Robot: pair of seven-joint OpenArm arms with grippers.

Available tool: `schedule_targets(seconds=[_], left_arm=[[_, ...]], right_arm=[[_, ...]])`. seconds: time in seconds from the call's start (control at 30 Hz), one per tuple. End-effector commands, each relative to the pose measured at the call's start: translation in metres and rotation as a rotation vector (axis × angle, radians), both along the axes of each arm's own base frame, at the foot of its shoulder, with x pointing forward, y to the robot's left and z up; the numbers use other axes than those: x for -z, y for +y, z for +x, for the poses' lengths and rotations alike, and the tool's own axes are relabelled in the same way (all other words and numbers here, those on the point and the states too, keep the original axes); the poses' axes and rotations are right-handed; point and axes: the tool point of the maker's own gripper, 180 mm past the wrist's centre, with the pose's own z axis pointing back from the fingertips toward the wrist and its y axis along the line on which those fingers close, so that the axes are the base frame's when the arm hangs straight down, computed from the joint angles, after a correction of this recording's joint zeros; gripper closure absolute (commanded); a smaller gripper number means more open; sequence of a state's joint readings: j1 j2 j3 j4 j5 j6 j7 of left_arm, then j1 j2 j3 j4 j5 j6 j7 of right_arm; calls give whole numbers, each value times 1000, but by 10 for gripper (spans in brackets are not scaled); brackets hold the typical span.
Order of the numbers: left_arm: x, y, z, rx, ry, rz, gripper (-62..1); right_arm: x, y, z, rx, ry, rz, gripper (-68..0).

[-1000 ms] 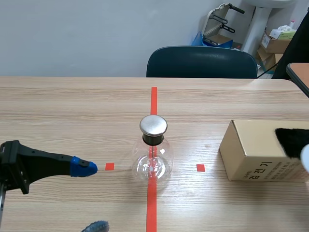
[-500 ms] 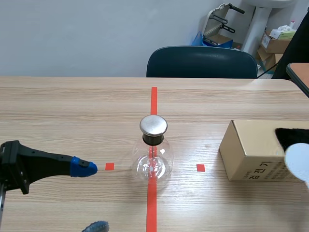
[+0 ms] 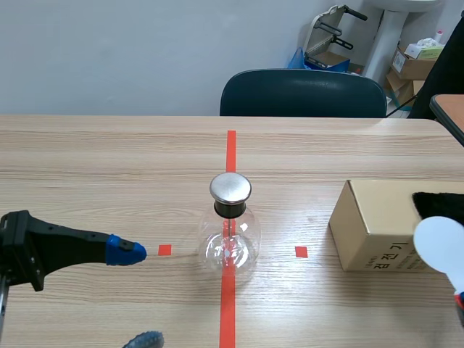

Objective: Do the electroscope experiment

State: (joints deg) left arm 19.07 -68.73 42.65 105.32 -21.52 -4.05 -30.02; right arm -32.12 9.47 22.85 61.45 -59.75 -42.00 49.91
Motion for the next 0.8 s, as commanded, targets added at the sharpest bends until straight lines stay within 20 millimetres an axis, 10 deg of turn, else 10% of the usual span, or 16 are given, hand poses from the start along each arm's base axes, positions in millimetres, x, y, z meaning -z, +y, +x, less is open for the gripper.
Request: schedule_targets(seconds=[0.0,0.13,0.37,0.6,0.77], left_arm=[[-7,-5,-1,2,-4,-31,-426],[-7,-5,-1,2,-4,-31,-426],[-7,-5,-1,2,-4,-31,-426],[-7,-5,-1,2,-4,-31,-426],[-7,-5,-1,2,-4,-31,-426]], right_arm=[[-13,-22,4,85,-58,-55,-20],[-14,-33,5,147,-61,-68,-20],[-10,23,-4,-170,-40,-22,-20],[-14,-34,7,149,-63,-73,-20],[-11,-8,5,6,-51,-55,-20]])
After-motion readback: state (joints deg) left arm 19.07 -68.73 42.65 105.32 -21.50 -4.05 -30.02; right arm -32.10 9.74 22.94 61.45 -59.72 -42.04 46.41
